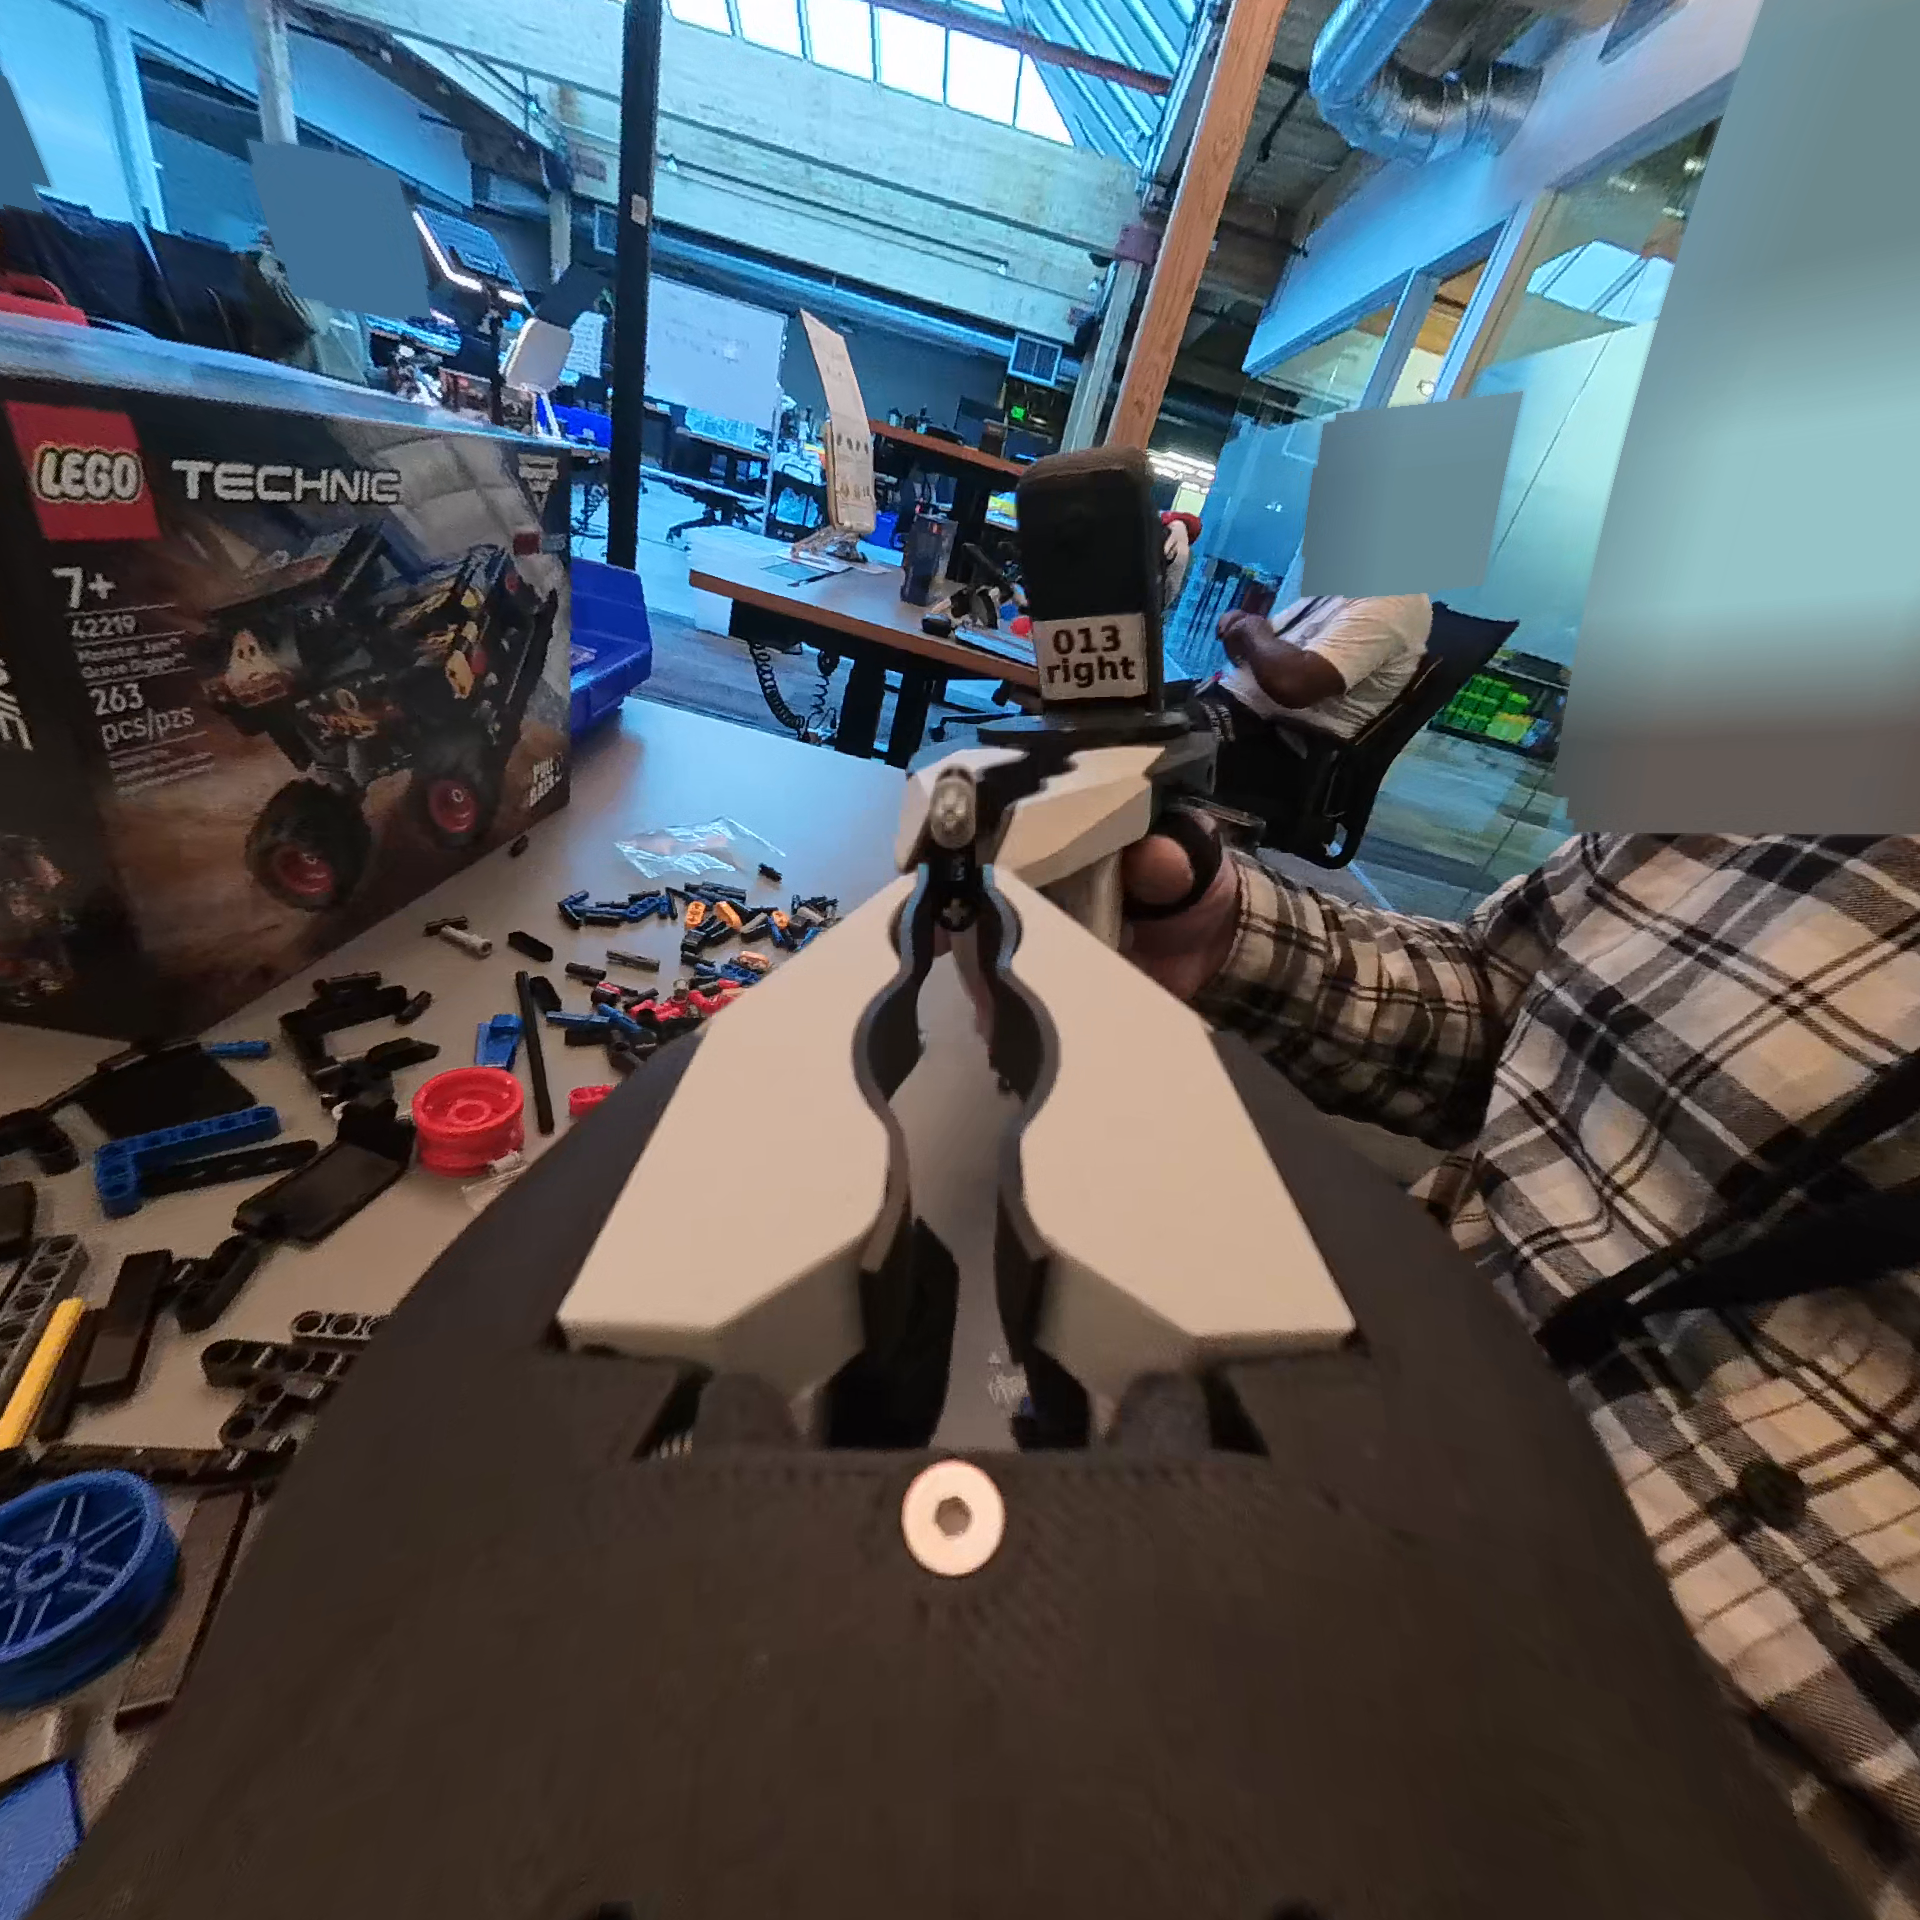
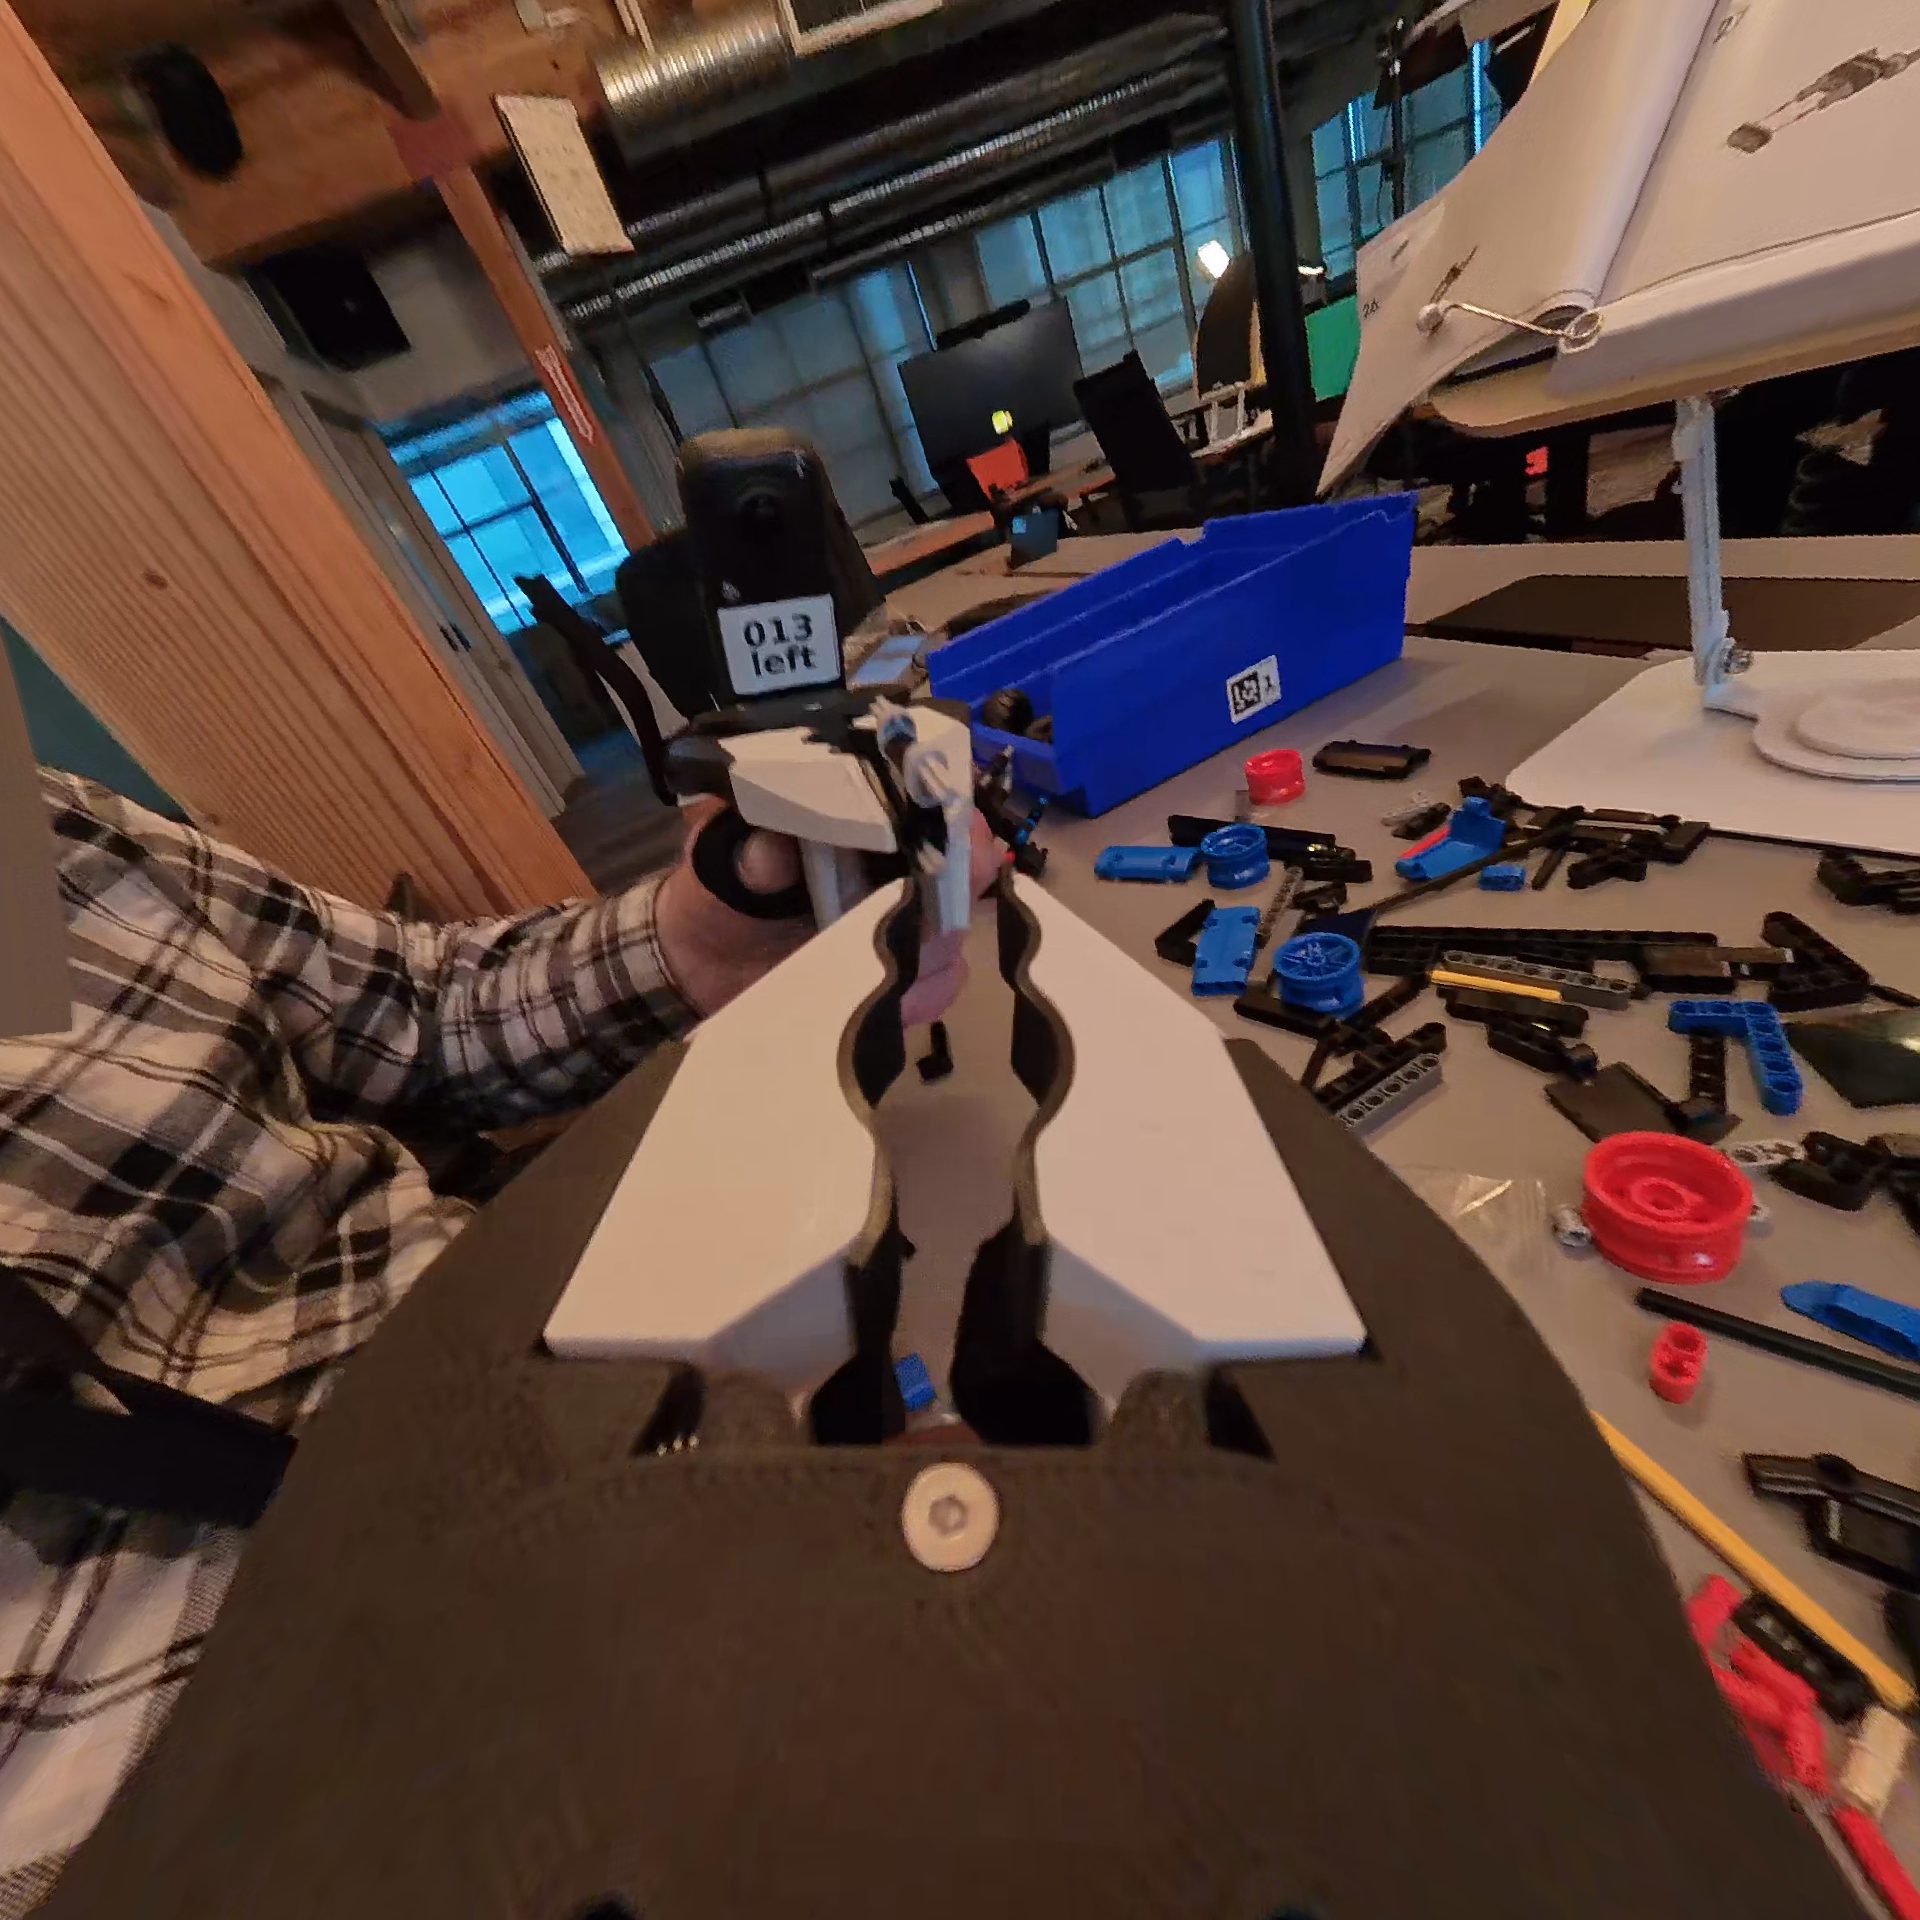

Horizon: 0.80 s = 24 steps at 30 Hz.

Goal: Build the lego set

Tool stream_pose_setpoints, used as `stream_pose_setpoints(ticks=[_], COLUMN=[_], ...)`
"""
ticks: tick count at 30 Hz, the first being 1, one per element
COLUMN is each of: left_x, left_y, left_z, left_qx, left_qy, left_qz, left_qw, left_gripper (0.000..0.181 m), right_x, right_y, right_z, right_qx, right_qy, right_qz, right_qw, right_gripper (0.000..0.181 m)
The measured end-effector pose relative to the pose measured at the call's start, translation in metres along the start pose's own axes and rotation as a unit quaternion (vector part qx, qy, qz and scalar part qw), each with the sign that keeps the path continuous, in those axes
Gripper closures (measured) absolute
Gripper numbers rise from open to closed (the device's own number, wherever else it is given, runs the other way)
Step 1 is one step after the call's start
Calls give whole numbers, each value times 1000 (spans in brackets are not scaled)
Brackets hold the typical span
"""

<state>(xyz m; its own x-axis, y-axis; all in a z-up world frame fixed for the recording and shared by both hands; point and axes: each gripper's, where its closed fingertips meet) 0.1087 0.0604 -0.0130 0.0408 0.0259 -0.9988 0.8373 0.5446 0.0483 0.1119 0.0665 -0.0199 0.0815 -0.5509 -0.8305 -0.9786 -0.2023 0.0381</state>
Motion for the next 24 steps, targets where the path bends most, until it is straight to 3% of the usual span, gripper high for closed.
stream_pose_setpoints(ticks=[6, 24], left_x=[-8, -15], left_y=[1, -1], left_z=[4, -1], left_qx=[15, 3], left_qy=[-9, -23], left_qz=[17, 49], left_qw=[1000, 999], left_gripper=[175, 176], right_x=[1, -11], right_y=[4, 6], right_z=[-8, -4], right_qx=[7, 25], right_qy=[-59, -80], right_qz=[-13, 12], right_qw=[998, 996], right_gripper=[181, 177])
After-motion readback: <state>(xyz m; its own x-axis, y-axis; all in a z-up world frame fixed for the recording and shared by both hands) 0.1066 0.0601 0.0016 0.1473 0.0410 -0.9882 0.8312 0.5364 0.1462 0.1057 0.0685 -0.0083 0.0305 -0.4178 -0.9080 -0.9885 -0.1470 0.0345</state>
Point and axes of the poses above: each gripper's, where its closed fingertips meet, y out along the fingers, x out of its underside, z = x × y across the jaws, and after that the axes turned 14 degrees about y, right-handed
